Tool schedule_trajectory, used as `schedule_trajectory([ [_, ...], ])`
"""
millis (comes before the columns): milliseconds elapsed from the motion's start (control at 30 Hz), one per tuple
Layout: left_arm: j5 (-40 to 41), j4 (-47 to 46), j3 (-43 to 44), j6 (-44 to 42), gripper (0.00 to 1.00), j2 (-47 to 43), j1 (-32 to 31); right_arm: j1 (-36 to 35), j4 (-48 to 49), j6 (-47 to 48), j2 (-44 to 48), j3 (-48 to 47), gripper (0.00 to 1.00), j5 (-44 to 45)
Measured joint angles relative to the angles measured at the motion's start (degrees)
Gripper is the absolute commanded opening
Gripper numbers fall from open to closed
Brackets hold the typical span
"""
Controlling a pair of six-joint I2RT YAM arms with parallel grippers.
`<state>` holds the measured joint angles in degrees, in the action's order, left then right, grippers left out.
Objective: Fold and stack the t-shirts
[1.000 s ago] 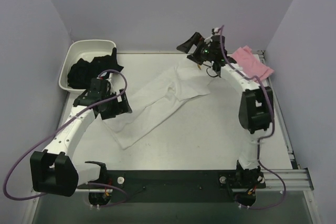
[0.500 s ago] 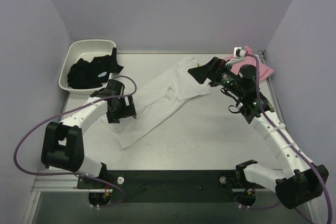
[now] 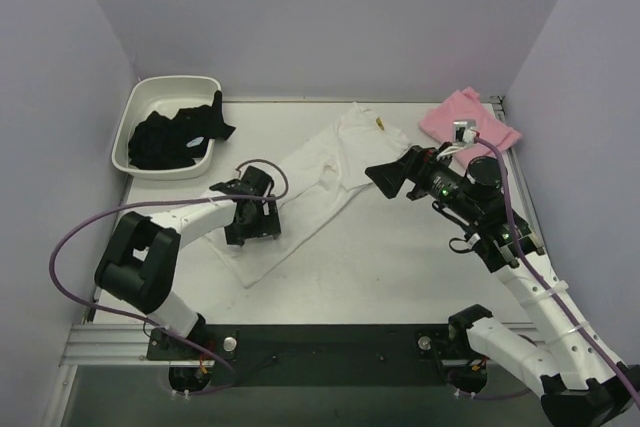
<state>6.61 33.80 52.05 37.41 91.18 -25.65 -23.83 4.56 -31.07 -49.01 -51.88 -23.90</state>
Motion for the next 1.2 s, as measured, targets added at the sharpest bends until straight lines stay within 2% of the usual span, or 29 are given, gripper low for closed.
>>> schedule_trajectory([
  [100, 2.27, -0.7, -0.24, 2.67, 0.96, -0.07, -6.27, 0.0, -2.14, 0.96, 0.04, 0.0, 1.0, 0.9],
  [233, 5.38, -1.25, 1.64, 7.06, 0.96, 2.19, -18.1, 0.0, -4.09, 1.42, 0.15, 0.0, 1.0, 1.77],
  [400, 9.09, -0.92, 10.58, 12.07, 0.96, 9.97, -32.13, 0.0, -6.14, 1.75, 1.11, 0.0, 1.0, 2.64],
  [567, 8.07, -3.1, 21.57, 15.56, 0.95, 18.21, -40.98, 0.02, -9.35, 2.8, 2.73, 0.0, 1.0, 3.69],
  [733, 2.08, -9.79, 31.54, 17.09, 0.95, 25.75, -45.29, 0.13, -13.03, 4.35, 5.49, -0.02, 1.0, 6.01],
  [900, -1.33, -12.44, 34.29, 17.44, 0.96, 27.87, -47.04, 0.17, -16.26, 5.66, 8.57, -0.07, 1.0, 11.47],
  [1067, -0.55, -7.82, 34.1, 15.91, 0.96, 24.57, -47.15, 2.12, -17.25, 5.51, 8.68, -0.07, 1.0, 17.05],
  [1200, 2.23, -2.47, 32.98, 13.9, 0.97, 15.23, -46.31, 5.49, -16.87, 3.98, 4.11, -0.07, 1.0, 17.49],
])
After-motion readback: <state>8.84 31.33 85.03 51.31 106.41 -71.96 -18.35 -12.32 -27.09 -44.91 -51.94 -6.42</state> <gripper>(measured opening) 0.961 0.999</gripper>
